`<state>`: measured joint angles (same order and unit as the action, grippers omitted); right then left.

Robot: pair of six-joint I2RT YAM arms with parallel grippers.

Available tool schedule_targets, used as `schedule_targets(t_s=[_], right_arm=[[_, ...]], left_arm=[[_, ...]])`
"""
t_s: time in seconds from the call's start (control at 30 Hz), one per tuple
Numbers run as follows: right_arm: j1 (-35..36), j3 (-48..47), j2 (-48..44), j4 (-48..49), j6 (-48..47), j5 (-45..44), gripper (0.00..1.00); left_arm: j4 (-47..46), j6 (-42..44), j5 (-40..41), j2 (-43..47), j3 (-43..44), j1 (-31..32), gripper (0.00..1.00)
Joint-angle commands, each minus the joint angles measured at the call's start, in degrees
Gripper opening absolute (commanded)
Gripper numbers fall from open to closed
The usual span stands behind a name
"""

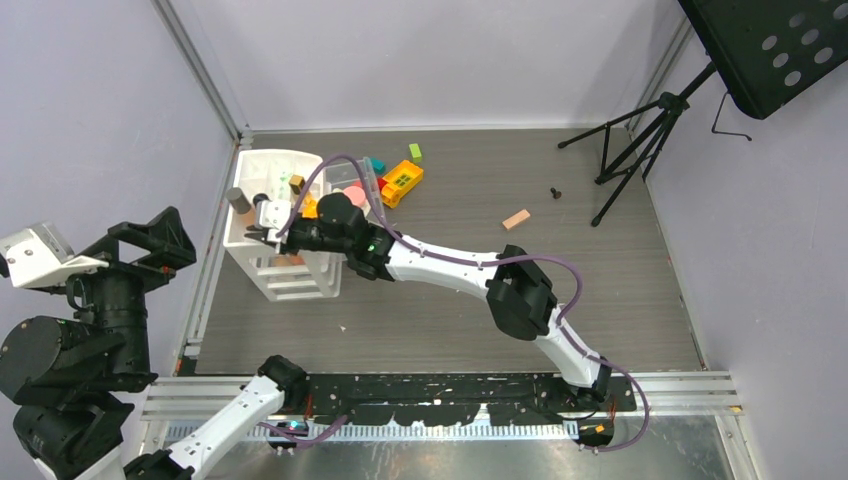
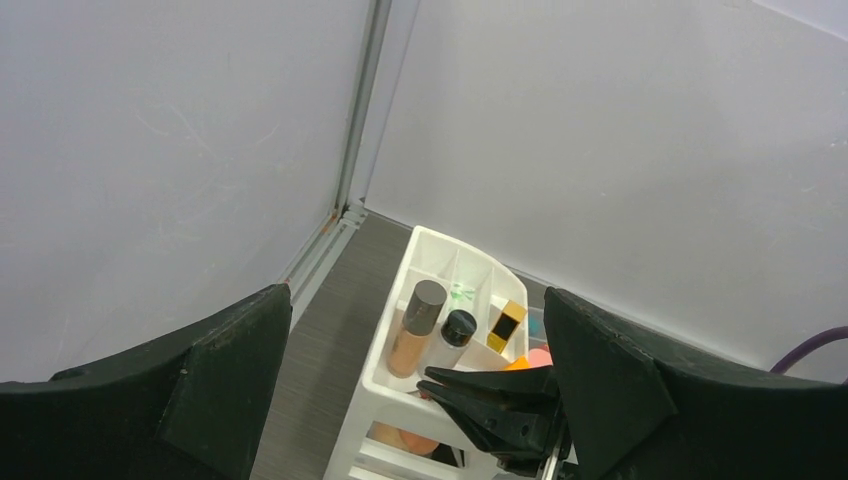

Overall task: Organize the makeup
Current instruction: Place the makeup in the storage box.

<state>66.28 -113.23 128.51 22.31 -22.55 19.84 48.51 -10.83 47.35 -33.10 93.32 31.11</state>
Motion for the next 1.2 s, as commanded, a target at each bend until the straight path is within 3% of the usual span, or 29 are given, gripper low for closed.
schedule_targets(t_s=[0.0,0.17,0.5,0.77,0.97,1.17], right_arm=[[0.5,0.6,-3.9,5.1,0.8,-1.2,0.19],[0.4,5.8,-10.5,4.6,1.8,-3.8,0.19],[-0.7,23.9,-31.6,0.3,3.3,-20.3,0.22],[-9.4,34.2,-45.7,-17.1,26.2,-37.8,0.26],[-19.7,41.3,-52.7,-33.1,44.5,-39.7,0.30],[-28.3,42.1,-50.7,-47.8,51.7,-36.0,0.36]], left_arm=[[-1.3,1.5,1.1,1.0,0.7,0.4,1.00],[-0.4,1.5,0.7,-1.8,1.6,0.5,1.00],[-1.4,1.8,-5.3,-9.5,4.8,0.6,1.00],[2.2,2.3,-11.4,-22.6,11.9,0.6,1.00],[5.4,2.1,-16.7,-33.2,18.7,0.5,1.00],[7.4,2.9,-18.6,-40.1,22.0,0.5,1.00]])
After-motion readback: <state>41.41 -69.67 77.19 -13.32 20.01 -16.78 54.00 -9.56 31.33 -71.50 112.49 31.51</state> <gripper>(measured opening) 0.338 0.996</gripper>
